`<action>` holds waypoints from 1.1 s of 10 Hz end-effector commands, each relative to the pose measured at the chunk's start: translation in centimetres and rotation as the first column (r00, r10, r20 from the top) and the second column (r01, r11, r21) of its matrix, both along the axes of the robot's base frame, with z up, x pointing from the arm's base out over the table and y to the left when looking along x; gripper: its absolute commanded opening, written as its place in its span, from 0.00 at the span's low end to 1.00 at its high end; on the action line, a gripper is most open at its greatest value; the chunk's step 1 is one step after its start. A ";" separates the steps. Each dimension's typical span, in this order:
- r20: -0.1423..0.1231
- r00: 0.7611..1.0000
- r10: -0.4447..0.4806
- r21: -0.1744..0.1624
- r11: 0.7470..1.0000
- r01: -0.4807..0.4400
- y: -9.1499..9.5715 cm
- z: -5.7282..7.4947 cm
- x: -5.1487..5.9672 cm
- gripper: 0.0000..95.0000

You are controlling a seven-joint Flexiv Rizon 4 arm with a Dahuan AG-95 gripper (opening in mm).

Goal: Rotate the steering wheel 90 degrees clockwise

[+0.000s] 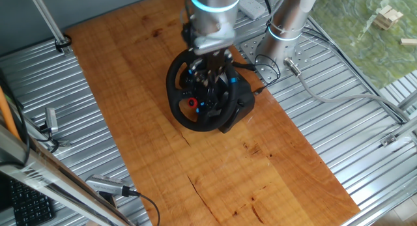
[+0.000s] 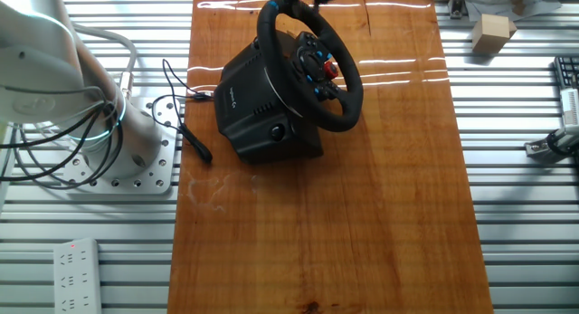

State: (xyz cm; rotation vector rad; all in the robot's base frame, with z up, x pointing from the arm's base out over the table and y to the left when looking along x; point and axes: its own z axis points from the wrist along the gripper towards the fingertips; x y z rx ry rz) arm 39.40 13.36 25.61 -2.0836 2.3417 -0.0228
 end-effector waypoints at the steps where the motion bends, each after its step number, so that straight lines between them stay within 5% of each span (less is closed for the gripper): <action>1: 0.003 0.997 -0.071 0.009 0.997 0.071 -0.5 0.4 -0.4 0.20; 11: 0.004 0.975 -0.221 0.035 0.975 0.221 -0.5 0.6 -0.3 0.20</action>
